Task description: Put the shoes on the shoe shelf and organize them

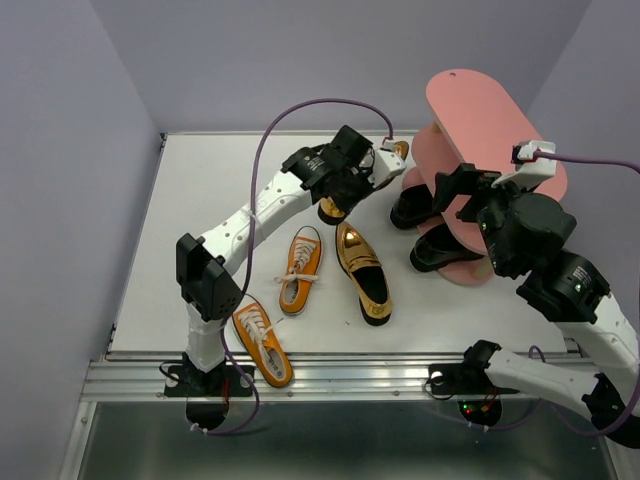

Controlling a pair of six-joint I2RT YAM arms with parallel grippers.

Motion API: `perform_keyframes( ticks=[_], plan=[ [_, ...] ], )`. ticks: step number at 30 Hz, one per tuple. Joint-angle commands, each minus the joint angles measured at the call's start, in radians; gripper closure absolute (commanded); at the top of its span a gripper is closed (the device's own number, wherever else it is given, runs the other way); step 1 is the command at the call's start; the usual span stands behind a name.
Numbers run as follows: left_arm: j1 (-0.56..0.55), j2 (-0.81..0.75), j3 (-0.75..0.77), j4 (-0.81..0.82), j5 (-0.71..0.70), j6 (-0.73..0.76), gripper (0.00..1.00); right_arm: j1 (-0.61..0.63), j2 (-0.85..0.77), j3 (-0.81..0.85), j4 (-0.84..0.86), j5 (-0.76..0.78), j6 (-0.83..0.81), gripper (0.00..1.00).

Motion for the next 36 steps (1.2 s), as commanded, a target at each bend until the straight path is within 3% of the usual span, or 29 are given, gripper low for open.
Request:
perform_keyframes(
  ticks=[1, 10, 18, 36],
  plan=[
    [-0.047, -0.086, 0.119, 0.023, 0.06, 0.082, 1.0, 0.009, -0.003, 0.042, 0.03, 0.047, -0.042, 0.0],
    [-0.084, -0.101, 0.168, 0.017, 0.114, 0.12, 1.0, 0.009, -0.006, 0.045, 0.028, 0.037, -0.039, 0.0],
    [-0.107, -0.022, 0.321, -0.002, 0.144, 0.198, 1.0, 0.009, -0.006, 0.043, 0.03, 0.031, -0.033, 0.0],
    [-0.104, 0.107, 0.424, 0.105, 0.194, 0.34, 1.0, 0.009, 0.005, 0.053, 0.01, 0.005, 0.001, 0.0]
  ],
)
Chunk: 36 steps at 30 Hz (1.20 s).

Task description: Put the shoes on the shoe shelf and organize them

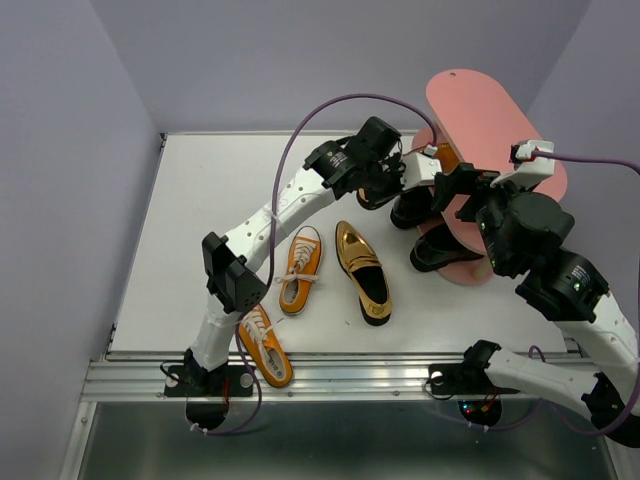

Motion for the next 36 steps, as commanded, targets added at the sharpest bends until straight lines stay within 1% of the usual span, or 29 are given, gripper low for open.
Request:
perform_keyframes(
  ticks=[1, 21, 36],
  plan=[
    [-0.005, -0.061, 0.077, 0.174, 0.023, 0.063, 1.0, 0.009, 0.005, 0.042, 0.009, -0.013, 0.014, 0.0],
    [-0.003, 0.011, 0.093, 0.316, 0.029, 0.145, 1.0, 0.009, 0.019, 0.054, -0.017, -0.036, 0.039, 0.0],
    [-0.003, 0.018, 0.093, 0.431, 0.069, 0.145, 1.0, 0.009, 0.01, 0.047, -0.031, -0.044, 0.057, 0.0]
  ],
)
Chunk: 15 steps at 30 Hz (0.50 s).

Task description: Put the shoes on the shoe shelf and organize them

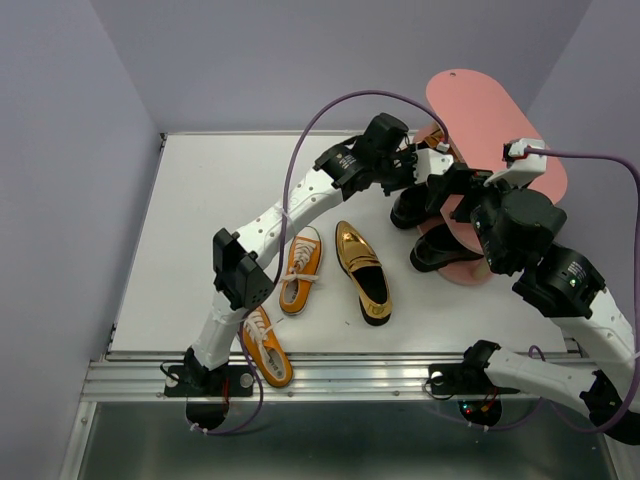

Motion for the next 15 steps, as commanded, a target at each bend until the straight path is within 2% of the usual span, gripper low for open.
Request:
perform_keyframes(
  ticks=[1, 15],
  plan=[
    [-0.004, -0.043, 0.088, 0.209, 0.029, 0.035, 1.0, 0.009, -0.013, 0.031, 0.005, -0.005, 0.008, 0.0],
    [-0.004, 0.001, 0.092, 0.315, 0.064, 0.02, 1.0, 0.009, -0.016, 0.023, -0.002, -0.005, 0.017, 0.0]
  ],
)
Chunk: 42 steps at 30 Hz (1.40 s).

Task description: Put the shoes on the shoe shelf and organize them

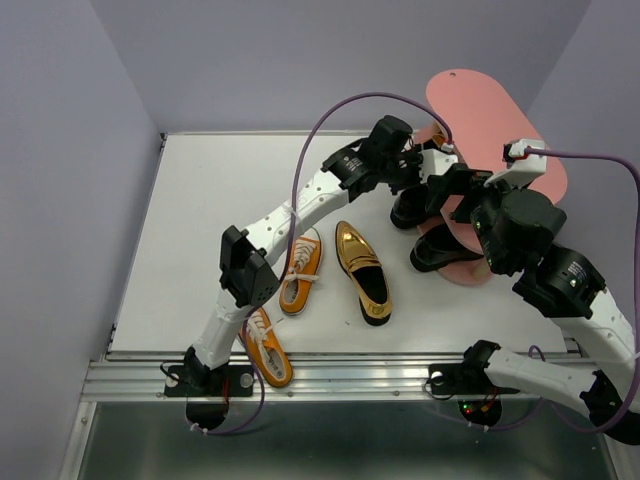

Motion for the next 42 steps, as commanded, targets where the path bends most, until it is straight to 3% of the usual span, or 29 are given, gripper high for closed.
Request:
perform_keyframes(
  ticks=[1, 15, 23, 25, 26, 29, 35, 42],
  plan=[
    [-0.004, -0.039, 0.094, 0.211, 0.039, 0.022, 1.0, 0.009, -0.015, 0.022, 0.004, -0.003, 0.009, 0.0],
    [-0.004, -0.01, 0.09, 0.281, 0.048, 0.006, 1.0, 0.009, -0.023, 0.006, -0.001, -0.009, 0.023, 0.0],
    [-0.002, -0.01, 0.058, 0.358, -0.036, -0.046, 1.0, 0.009, -0.023, 0.006, -0.008, -0.013, 0.033, 0.0],
    [-0.004, -0.019, 0.043, 0.392, -0.053, -0.06, 0.87, 0.009, -0.021, 0.008, -0.008, -0.015, 0.035, 0.0],
    [-0.004, -0.022, 0.043, 0.399, -0.054, -0.066, 0.72, 0.009, -0.021, 0.008, -0.008, -0.017, 0.036, 0.0],
    [-0.004, -0.024, 0.044, 0.407, -0.056, -0.074, 0.52, 0.009, -0.023, 0.009, -0.012, -0.02, 0.038, 0.0],
    [-0.004, -0.033, 0.044, 0.413, -0.064, -0.089, 0.38, 0.009, -0.024, 0.009, -0.018, -0.02, 0.043, 0.0],
    [-0.005, -0.082, 0.009, 0.413, -0.1, -0.101, 0.3, 0.009, -0.024, 0.009, -0.018, -0.023, 0.046, 0.0]
  ],
)
